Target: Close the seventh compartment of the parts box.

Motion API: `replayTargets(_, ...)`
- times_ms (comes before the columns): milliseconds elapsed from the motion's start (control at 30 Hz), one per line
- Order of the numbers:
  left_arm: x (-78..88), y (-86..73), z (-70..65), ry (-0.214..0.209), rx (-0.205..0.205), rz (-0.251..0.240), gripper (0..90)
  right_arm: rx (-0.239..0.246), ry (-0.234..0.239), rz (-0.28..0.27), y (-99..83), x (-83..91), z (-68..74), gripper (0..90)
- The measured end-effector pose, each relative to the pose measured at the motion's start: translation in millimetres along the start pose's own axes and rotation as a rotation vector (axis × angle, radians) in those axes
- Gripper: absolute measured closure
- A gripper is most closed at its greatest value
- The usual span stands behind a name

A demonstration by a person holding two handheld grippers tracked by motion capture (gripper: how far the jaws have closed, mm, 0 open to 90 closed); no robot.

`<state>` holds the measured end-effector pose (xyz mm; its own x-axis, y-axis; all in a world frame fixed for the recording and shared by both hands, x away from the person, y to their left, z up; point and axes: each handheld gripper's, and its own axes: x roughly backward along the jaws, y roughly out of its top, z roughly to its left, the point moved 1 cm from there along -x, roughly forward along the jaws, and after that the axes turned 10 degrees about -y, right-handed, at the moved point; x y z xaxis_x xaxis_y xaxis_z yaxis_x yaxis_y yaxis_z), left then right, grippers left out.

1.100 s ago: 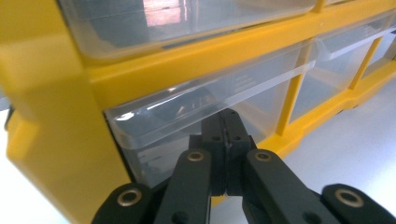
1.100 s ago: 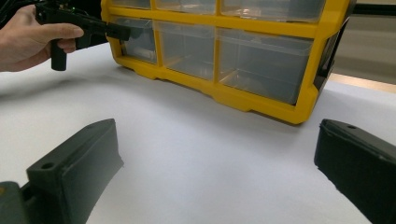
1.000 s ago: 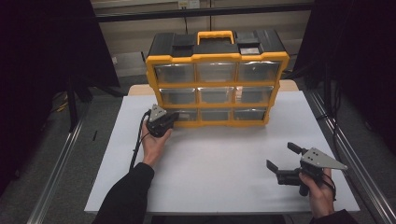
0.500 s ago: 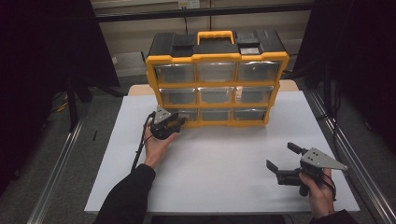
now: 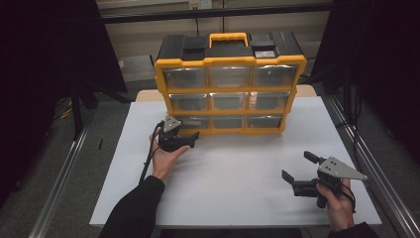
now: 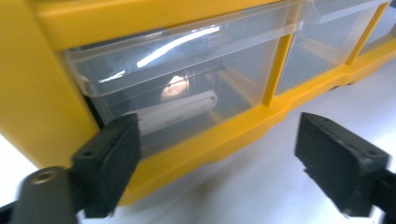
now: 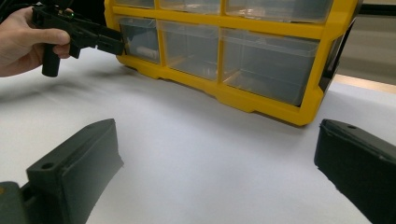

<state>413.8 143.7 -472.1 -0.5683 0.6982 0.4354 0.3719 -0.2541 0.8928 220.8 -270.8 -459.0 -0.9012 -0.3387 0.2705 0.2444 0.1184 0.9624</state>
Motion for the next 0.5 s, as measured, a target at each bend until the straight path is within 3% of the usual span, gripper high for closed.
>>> replayTargets(133, 5.1, 0.7, -2.8, -0.001, 0.023, -0.011, 4.9, 0.001, 0.001, 0.002, 0.0, -0.6, 0.1, 0.0)
replayTargets(233, 11.6, 1.5, -6.4, -0.013, -0.018, -0.004, 3.4, 0.001, 0.001, 0.003, 0.1, -0.9, 0.0, 0.0)
replayTargets(300, 14.9, 2.2, -8.1, -0.039, -0.021, -0.005, 3.2, 0.003, 0.002, 0.003, 0.1, -1.1, 0.0, 0.0)
replayTargets(333, 15.6, 1.7, -10.9, -0.044, 0.004, -0.020, 3.2, -0.001, 0.003, 0.001, 0.1, -1.4, 0.4, 0.0)
replayTargets(500, 19.1, -1.2, -17.8, -0.045, -0.026, -0.004, 3.3, 0.003, 0.001, 0.001, 0.4, -1.0, 0.9, 0.0)
